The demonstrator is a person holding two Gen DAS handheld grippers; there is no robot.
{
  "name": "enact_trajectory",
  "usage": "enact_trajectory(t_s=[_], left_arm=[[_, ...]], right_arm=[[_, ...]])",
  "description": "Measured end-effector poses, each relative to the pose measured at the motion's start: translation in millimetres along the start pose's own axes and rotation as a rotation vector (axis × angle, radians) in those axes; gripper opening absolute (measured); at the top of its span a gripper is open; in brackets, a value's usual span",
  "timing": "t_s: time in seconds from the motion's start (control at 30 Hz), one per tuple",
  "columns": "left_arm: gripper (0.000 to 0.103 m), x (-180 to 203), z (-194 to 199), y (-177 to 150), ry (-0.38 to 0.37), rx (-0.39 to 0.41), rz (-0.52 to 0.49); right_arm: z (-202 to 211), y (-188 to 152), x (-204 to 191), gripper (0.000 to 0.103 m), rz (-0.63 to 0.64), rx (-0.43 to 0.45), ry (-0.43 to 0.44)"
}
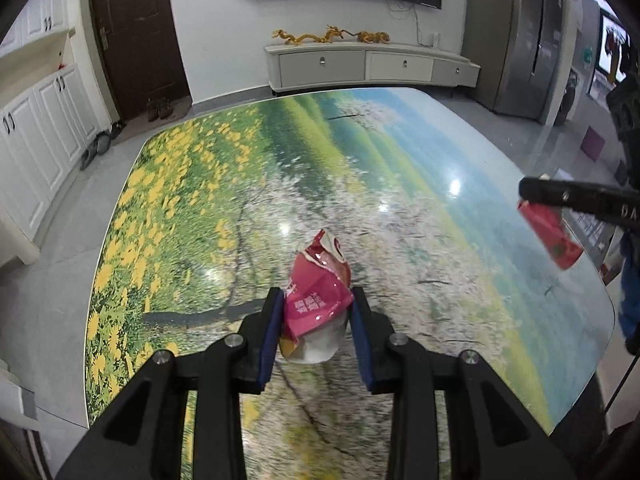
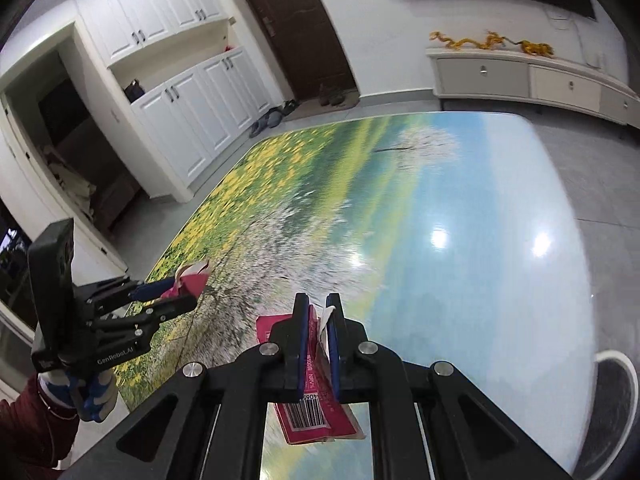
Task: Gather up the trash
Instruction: 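Carry both wrappers over the bin and open both grippers to drop them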
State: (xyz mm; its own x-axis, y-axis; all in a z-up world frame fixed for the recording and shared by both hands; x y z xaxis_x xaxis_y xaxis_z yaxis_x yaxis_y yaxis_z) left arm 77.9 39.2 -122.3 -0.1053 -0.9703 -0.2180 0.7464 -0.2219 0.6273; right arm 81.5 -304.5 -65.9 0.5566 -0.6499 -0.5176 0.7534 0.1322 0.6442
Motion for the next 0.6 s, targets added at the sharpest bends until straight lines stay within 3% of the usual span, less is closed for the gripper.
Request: enact_trajectory(t_s=[0.37,0.6], left_arm=[[0.031,77.6,21.6,29.0,-0.002,0.028,-0.129],[0.031,152.7,20.2,54.4,-0.065,0.028,-0.239]], right_arm=[[95.1,-19.7,54.9,0.009,-0.070,0.159,-0.091],[146.2,-47.4,119.3,0.009,-0.184,0.245,-0.176]])
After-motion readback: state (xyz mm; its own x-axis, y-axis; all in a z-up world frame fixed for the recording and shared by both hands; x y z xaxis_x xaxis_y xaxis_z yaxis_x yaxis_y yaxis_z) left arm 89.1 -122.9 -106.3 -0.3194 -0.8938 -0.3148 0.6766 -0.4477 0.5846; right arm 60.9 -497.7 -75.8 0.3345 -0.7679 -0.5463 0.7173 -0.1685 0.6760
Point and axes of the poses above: each gripper's, at about its wrist camera, not at the fingertips, and z roughly against the way its jaws point, x to its right, y to its top, the point moved 4 cm from there along -z, roughly the way its jaws point, and after that the axes turned 13 degrees about y, right-handed, at the moved point
